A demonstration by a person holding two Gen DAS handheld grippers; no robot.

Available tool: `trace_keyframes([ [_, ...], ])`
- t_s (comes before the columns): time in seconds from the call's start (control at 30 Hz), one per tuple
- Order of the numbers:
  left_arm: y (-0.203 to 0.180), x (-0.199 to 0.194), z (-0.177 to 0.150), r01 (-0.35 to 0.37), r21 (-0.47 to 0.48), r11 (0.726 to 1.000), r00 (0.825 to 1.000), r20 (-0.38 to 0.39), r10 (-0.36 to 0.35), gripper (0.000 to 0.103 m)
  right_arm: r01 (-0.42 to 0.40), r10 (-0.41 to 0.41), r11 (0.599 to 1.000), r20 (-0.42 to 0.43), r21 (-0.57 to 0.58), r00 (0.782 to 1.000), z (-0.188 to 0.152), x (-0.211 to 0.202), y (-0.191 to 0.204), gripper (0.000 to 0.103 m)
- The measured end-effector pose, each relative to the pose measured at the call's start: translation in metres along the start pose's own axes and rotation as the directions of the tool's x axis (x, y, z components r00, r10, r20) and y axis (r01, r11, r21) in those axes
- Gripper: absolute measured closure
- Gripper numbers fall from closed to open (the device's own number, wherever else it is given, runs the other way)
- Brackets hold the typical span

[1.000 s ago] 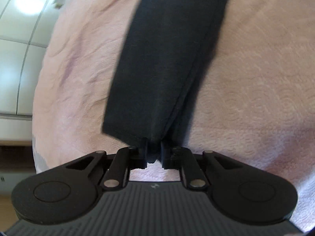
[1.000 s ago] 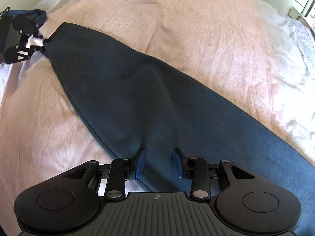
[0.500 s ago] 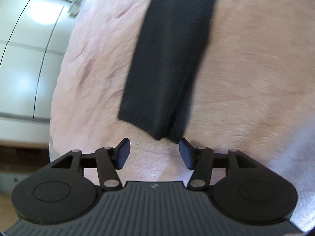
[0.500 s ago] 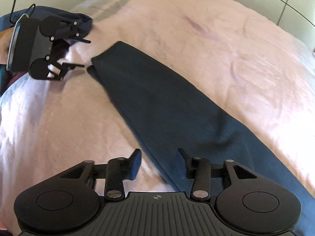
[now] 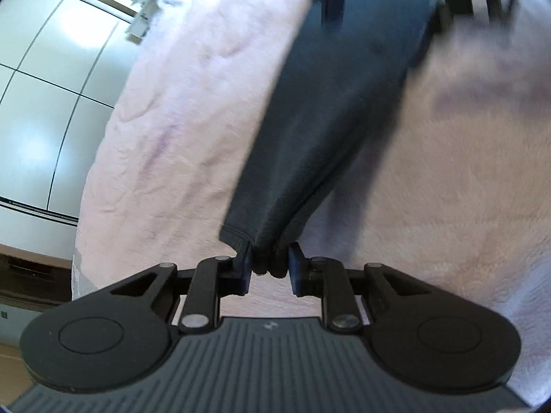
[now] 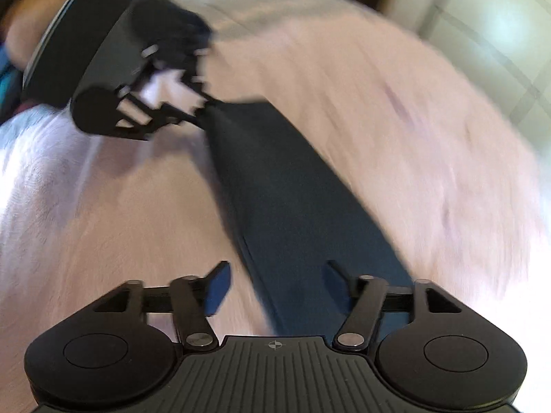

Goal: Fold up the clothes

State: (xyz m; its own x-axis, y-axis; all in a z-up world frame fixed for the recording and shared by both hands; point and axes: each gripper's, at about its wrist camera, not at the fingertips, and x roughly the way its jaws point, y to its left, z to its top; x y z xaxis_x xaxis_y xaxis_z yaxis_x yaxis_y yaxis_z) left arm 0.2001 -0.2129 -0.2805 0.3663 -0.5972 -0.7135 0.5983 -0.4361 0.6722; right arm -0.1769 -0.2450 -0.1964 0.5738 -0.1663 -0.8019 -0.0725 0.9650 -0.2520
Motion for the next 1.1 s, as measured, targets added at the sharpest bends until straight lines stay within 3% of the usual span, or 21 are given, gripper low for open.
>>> trace_keyframes([
  [0.13,0.027,-0.023,0.003,0.012,-0.078,0.997,0.999,0.054,-0.008,0.085,0.074,-0.059,0.985,0.103,-0.155,0.993,0.033,0.034,0.031,0.037],
  [0.27,0.035,-0.031,0.007,0.005,-0.100,0.995,0.997,0.079,0.003,0.084,0.172,-0.148,0.972,0.154,-0.158,0.977,0.050,0.061,0.042,0.038],
  [0.3,0.036,-0.030,0.009,-0.001,-0.106,0.994,0.997,0.076,0.009,0.083,0.187,-0.163,0.972,0.163,-0.143,0.973,0.052,0.064,0.042,0.054],
  [0.33,0.036,-0.030,0.011,-0.010,-0.114,0.993,0.997,0.074,0.018,0.081,0.188,-0.168,0.975,0.164,-0.114,0.972,0.054,0.064,0.038,0.086],
  [0.4,0.036,-0.038,0.014,-0.070,-0.141,0.988,0.994,0.075,0.081,0.075,0.167,-0.160,0.986,0.155,-0.031,0.975,0.056,0.060,0.026,0.090],
  [0.47,0.040,-0.049,0.018,-0.164,-0.213,0.963,0.980,0.073,0.183,0.071,0.145,-0.156,0.987,0.169,0.072,0.973,0.055,0.045,0.008,0.090],
  [0.57,0.049,-0.065,0.027,-0.176,-0.293,0.940,0.975,0.084,0.208,0.071,0.096,-0.175,0.940,0.225,0.326,0.958,0.043,0.003,-0.040,0.091],
  [0.63,0.049,-0.074,0.037,-0.160,-0.301,0.940,0.977,0.090,0.195,0.071,0.044,-0.219,0.850,0.275,0.526,0.936,0.021,-0.033,-0.079,0.091],
  [0.67,0.047,-0.076,0.044,-0.140,-0.298,0.944,0.979,0.100,0.177,0.071,0.016,-0.261,0.779,0.301,0.627,0.917,0.002,-0.056,-0.098,0.091],
  [0.77,0.039,-0.079,0.072,-0.055,-0.289,0.956,0.984,0.144,0.100,0.071,-0.032,-0.444,0.503,0.290,0.864,0.848,-0.073,-0.119,-0.140,0.091],
  [0.8,0.033,-0.077,0.084,-0.028,-0.274,0.961,0.984,0.163,0.075,0.071,-0.032,-0.500,0.398,0.246,0.917,0.831,-0.102,-0.134,-0.149,0.091],
  [0.83,0.028,-0.075,0.096,-0.001,-0.258,0.966,0.982,0.182,0.050,0.071,-0.018,-0.530,0.301,0.183,0.953,0.828,-0.132,-0.140,-0.154,0.090],
  [0.9,0.018,-0.069,0.121,0.056,-0.235,0.970,0.976,0.218,-0.004,0.071,0.017,-0.534,0.123,0.052,0.992,0.844,-0.194,-0.139,-0.162,0.090],
  [1.0,0.005,-0.059,0.163,0.132,-0.193,0.972,0.962,0.263,-0.078,0.071,0.025,-0.422,-0.119,-0.074,0.993,0.903,-0.269,-0.114,-0.166,0.090],
  [1.03,0.001,-0.055,0.176,0.148,-0.175,0.973,0.957,0.275,-0.096,0.071,0.009,-0.392,-0.179,-0.080,0.984,0.917,-0.288,-0.109,-0.166,0.090],
  [1.1,0.002,-0.040,0.201,0.188,-0.150,0.971,0.946,0.293,-0.138,0.071,-0.032,-0.377,-0.208,-0.050,0.978,0.925,-0.300,-0.107,-0.163,0.090],
])
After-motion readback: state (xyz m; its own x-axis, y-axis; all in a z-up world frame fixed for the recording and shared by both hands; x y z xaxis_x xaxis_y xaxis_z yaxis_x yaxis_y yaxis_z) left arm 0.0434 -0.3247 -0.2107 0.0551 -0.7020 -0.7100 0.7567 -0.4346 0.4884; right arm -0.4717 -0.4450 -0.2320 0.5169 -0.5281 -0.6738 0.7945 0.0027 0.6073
